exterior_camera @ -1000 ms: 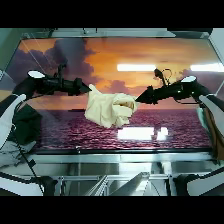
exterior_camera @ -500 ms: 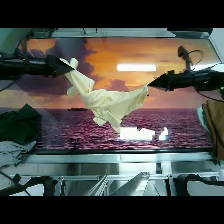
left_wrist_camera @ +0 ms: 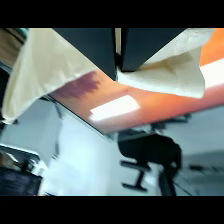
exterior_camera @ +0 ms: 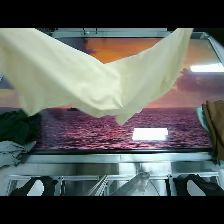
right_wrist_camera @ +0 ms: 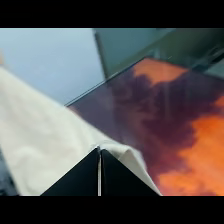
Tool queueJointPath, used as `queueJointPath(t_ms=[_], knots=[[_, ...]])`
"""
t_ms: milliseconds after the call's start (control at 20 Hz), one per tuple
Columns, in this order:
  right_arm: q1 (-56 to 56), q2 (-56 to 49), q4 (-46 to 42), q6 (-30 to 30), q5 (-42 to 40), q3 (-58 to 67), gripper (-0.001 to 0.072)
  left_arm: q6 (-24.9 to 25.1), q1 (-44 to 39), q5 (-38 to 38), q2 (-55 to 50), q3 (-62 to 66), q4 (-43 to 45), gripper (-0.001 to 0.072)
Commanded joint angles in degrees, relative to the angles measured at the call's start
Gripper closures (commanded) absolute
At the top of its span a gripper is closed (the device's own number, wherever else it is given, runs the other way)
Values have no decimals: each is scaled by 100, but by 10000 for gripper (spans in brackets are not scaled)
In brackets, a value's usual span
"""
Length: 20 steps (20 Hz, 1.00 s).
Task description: Fold the shirts.
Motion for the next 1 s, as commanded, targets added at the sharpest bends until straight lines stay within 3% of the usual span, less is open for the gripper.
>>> queueJointPath(t_ms=[0, 100, 250, 350, 500, 550, 600, 650, 700, 750, 850, 900, 950], knots=[[-13, 614, -651, -57, -1338, 129, 694, -157, 1172, 195, 557, 376, 22, 687], [15, 186, -643, -55, -1679, 129, 694, -380, 1508, -55, 321, 61, 90, 687], [83, -1143, -638, 256, -1547, 127, 694, -385, 957, -129, -420, -1016, 120, 687], [256, -2173, -632, 306, -1495, 127, 694, -31, 133, -33, -1180, -1668, 402, 692], [560, -3698, -321, 201, -1917, 127, 691, 590, -997, 1086, -2590, -2063, 990, 689], [577, -4118, -101, 203, -1919, 129, 575, 586, -1217, 1495, -3051, -2044, 981, 607], [540, -4470, 142, 205, -1875, 129, 246, 509, -1325, 1692, -3521, -1912, 988, 304], [422, -4675, 330, 208, -1755, 129, 171, 227, -1320, 1611, -3923, -1672, 988, 47], [201, -4771, 431, 205, -1572, 129, 322, -46, -1215, 1331, -4282, -1346, 992, -13], [-94, -4765, 420, 199, -1342, 129, 534, -251, -1045, 852, -4527, -1038, 997, -13], [-787, -4629, 420, 201, -413, 129, 547, -669, -546, -289, -4830, -503, 999, -5], [-1147, -4535, 367, 155, 254, 127, 586, -817, -310, -857, -4870, -389, 1038, -4], [-1440, -4433, 229, 168, 852, 111, 692, -988, -136, -1259, -4826, -411, 1266, -4]])
